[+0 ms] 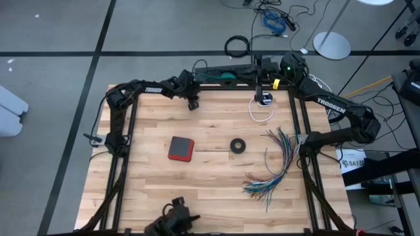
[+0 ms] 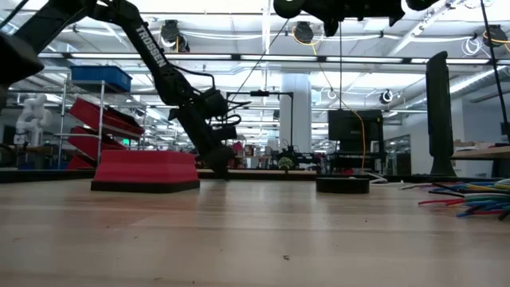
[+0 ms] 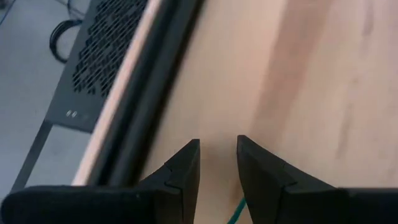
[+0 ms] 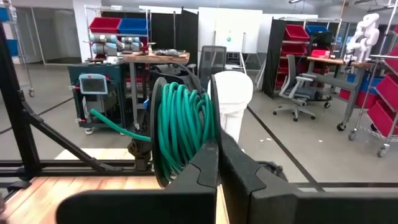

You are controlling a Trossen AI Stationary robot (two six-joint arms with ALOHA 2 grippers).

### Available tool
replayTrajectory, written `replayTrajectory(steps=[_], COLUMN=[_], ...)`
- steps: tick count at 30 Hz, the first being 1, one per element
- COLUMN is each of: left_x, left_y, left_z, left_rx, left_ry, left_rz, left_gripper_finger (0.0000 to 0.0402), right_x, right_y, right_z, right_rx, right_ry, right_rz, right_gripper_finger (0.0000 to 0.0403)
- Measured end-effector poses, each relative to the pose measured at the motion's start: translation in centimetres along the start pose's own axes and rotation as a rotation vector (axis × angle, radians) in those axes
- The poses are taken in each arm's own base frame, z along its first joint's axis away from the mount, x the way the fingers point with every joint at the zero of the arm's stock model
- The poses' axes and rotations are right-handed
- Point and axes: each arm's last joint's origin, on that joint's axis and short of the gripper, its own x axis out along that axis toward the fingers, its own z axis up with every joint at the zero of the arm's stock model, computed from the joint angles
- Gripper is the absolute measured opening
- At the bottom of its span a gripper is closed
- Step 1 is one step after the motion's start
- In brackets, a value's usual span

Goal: Coiling cords
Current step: Coil the green wire cable on the spool

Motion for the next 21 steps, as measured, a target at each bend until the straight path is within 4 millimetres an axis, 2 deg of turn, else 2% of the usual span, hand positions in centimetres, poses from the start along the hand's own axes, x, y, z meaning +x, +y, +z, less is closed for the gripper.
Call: replayTrajectory(steps=[11,21], left_x=[-0.8,-1.5], left_y=[4.2,6.6], left_z=[-2.6,-4.5], left_rx=[-0.112,-0.159], left_ry=[0.019,0.021], left_rz=[0.031,0.033], left_gripper_finger=[0.0111,0.0111], right_x=[-2.3,-4.4], right_y=[1.8,3.3], right_z=[1.5,2.7], right_rx=[-0.035,-0.051], right_ry=[0.031,0.042], right_rz=[0.016,0.016], right_gripper_finger=[0.0,0.0])
